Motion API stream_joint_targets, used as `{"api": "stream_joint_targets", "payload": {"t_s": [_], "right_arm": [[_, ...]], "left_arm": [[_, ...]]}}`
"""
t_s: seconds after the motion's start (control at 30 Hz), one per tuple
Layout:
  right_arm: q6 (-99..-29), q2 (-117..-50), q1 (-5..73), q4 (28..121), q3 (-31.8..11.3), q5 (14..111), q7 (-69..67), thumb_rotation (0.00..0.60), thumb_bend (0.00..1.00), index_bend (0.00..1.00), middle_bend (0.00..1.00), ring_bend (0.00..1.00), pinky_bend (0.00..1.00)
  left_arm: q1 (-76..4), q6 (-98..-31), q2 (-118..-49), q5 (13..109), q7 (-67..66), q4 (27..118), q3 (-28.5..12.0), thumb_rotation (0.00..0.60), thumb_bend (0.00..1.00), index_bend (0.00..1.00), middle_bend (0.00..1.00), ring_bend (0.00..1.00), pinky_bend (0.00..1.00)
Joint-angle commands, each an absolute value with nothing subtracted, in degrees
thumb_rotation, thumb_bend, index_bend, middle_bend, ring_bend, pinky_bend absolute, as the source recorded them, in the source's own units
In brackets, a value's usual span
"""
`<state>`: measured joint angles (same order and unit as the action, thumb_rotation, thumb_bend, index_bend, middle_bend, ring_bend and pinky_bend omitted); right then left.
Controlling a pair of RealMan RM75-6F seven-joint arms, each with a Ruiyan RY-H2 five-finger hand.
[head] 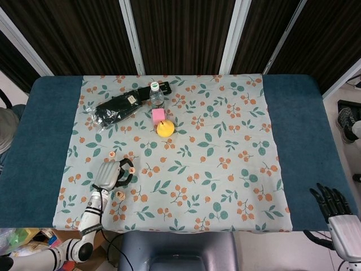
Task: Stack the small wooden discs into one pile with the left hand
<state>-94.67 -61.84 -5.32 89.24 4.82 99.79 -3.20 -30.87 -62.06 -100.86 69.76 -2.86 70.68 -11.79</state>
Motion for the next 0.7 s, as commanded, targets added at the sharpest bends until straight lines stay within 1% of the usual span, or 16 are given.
{"api": "stream_joint_targets", "payload": {"t_s": [0.03,0.17,0.3,0.53,0.7], "right_arm": [[-94.62,-61.87,-5.3,89.24,4.83,99.82,-3.05,0.6,0.1,0.0,0.0,0.0,0.0],[-94.45,-61.93,-5.25,89.32,4.91,99.93,-2.75,0.6,0.1,0.0,0.0,0.0,0.0],[-94.39,-62.02,-5.2,89.31,4.97,100.13,-2.51,0.6,0.1,0.0,0.0,0.0,0.0],[-94.29,-62.13,-5.16,89.35,5.02,100.22,-2.18,0.6,0.1,0.0,0.0,0.0,0.0],[-94.27,-62.15,-5.15,89.34,5.07,100.28,-2.1,0.6,0.1,0.0,0.0,0.0,0.0]], "left_arm": [[-27.99,-64.4,-94.45,72.66,-1.34,79.75,-9.13,0.6,0.39,0.52,1.0,1.0,1.0],[-26.03,-62.58,-88.36,72.5,0.99,87.53,-6.59,0.6,0.39,0.52,1.0,1.0,1.0],[-24.54,-62.51,-86.09,73.78,3.13,89.77,-4.36,0.6,0.39,0.52,1.0,1.0,1.0],[-22.98,-63.46,-85.75,76.45,5.04,88.59,-1.91,0.6,0.39,0.51,1.0,1.0,1.0],[-22.63,-63.35,-86.96,76.69,6.59,86.2,-1.81,0.6,0.39,0.5,1.0,1.0,1.0]]}}
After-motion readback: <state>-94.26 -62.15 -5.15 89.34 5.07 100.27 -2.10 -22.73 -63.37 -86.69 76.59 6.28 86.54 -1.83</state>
